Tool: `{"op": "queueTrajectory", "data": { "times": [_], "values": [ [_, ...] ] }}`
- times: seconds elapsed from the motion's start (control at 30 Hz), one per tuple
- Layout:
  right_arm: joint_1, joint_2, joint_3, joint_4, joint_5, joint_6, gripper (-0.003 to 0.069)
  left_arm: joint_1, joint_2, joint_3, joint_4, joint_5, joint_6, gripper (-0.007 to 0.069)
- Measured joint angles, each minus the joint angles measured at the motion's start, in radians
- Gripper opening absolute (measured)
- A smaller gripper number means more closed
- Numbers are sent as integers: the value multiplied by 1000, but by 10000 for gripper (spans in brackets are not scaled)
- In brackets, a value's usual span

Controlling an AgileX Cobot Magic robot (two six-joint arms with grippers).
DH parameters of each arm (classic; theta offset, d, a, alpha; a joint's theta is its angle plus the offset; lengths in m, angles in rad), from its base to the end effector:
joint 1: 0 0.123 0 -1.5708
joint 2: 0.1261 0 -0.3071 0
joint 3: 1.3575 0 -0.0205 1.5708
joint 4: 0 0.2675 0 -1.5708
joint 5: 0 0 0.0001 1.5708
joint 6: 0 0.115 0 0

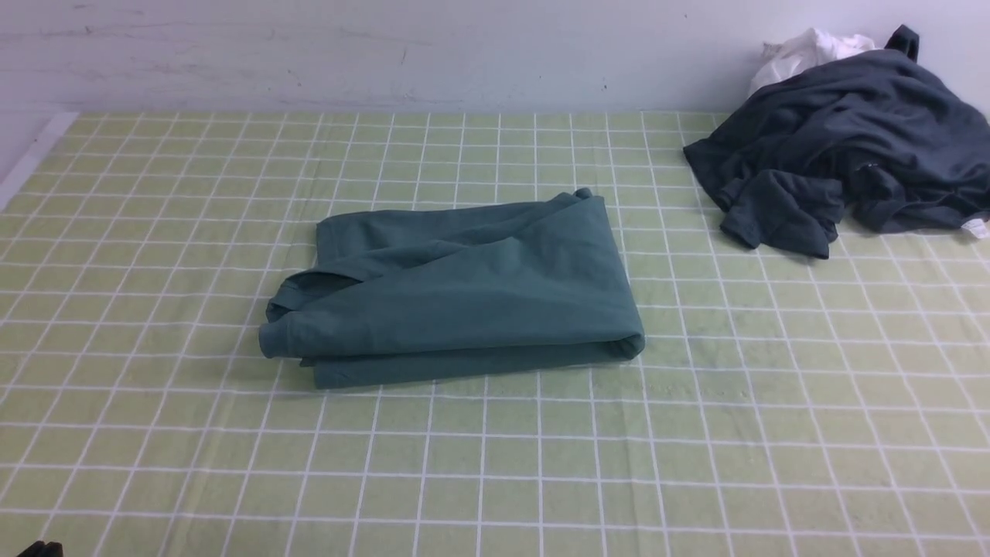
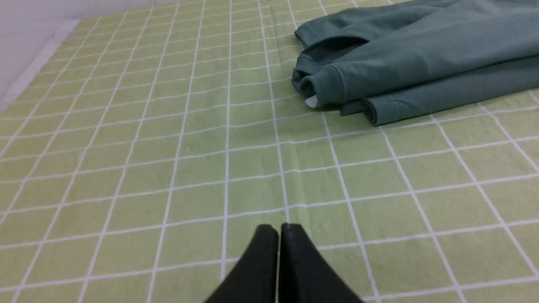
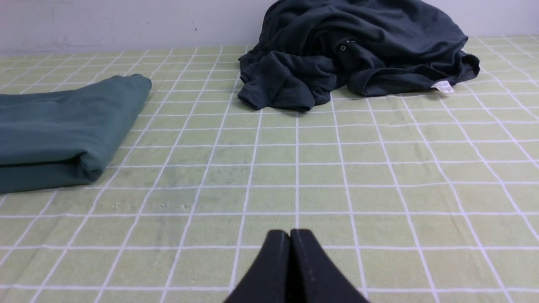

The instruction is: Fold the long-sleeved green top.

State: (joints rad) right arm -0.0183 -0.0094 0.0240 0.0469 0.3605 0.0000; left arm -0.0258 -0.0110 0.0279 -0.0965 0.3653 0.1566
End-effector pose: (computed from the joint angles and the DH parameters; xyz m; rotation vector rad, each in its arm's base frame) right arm 0.0706 0.0006 0.1659 0.0463 1.8578 0.0331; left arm 0.0702 -0.0058 0.1642 0.1097 1.8608 -0.0040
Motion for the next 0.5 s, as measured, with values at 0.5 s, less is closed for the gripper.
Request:
{"op": "queueTrajectory", "data": {
  "times": [0.5],
  "values": [
    [0, 0, 0, 0, 0, 0, -14, 2, 0, 0, 10, 3, -38, -4]
  ]
}}
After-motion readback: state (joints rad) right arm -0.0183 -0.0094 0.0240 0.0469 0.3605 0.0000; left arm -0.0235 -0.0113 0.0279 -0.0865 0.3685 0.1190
